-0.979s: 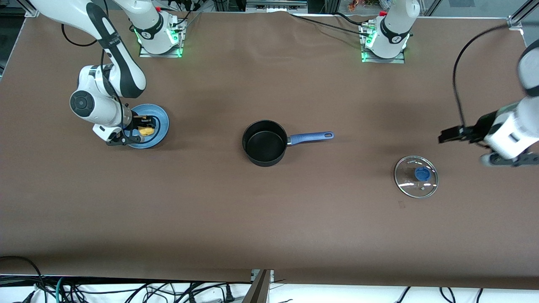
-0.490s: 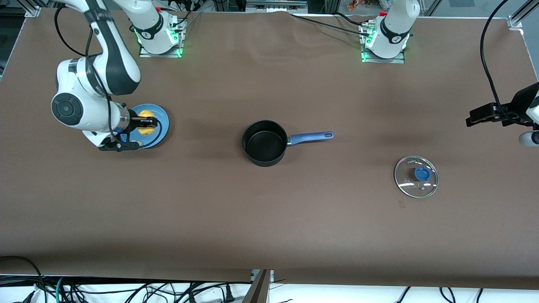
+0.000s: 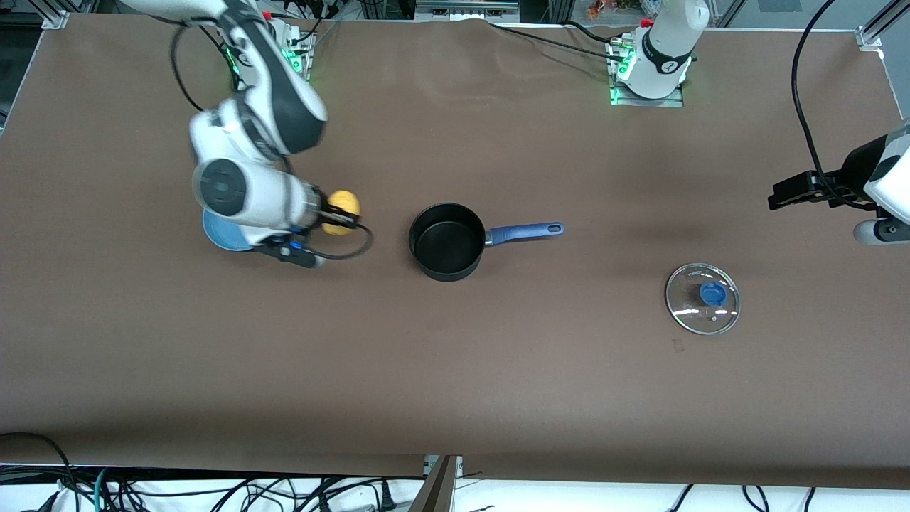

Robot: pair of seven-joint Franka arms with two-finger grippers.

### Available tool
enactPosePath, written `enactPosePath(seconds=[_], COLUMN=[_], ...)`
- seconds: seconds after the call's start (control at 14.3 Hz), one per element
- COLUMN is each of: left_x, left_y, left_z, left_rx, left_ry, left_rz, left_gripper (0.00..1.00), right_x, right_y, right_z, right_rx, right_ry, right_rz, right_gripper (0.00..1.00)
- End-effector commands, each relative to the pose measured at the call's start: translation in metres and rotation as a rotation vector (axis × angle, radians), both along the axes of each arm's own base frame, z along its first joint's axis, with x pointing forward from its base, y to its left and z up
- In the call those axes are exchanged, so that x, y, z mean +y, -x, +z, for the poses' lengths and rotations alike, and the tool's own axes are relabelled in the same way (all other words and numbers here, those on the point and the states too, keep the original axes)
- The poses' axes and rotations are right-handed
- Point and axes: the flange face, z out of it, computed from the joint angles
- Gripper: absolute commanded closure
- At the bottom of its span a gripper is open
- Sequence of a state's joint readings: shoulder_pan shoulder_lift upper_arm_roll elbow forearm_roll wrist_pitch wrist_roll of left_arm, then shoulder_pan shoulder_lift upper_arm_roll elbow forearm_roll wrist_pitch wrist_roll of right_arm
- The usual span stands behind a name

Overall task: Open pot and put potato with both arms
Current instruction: 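Carry the potato over the pot with the right gripper while the left gripper withdraws, then open the right gripper to drop the potato into the pot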

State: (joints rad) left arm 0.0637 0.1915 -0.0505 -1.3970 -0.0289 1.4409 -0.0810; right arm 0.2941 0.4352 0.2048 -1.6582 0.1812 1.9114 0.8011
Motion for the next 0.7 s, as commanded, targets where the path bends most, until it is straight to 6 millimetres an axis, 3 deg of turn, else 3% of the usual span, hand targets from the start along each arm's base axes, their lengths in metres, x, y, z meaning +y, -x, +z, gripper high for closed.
enactPosePath(seconds=[0.0,0.07,0.28,0.63], left_x=[0.002,0.002,-0.003,-0.005], left_y=[-0.001,-0.001,-0.004,-0.007], left_z=[0.001,0.001,-0.003,-0.001], left_rx=[0.009,0.008,0.014,0.008], left_ry=[-0.014,-0.012,-0.010,-0.008], left_rz=[0.016,0.016,0.008,0.007], left_gripper=[0.00,0.00,0.00,0.00], right_x=[0.077,0.100,0.145,0.169], right_y=[-0.010,-0.006,0.006,0.025], right_z=[-0.018,-0.026,-0.057,-0.096], right_rx=[-0.026,-0.050,-0.112,-0.150], right_ry=[-0.010,-0.018,-0.053,-0.002], right_rz=[-0.154,-0.194,-0.263,-0.228], right_gripper=[0.61,0.61,0.61,0.61])
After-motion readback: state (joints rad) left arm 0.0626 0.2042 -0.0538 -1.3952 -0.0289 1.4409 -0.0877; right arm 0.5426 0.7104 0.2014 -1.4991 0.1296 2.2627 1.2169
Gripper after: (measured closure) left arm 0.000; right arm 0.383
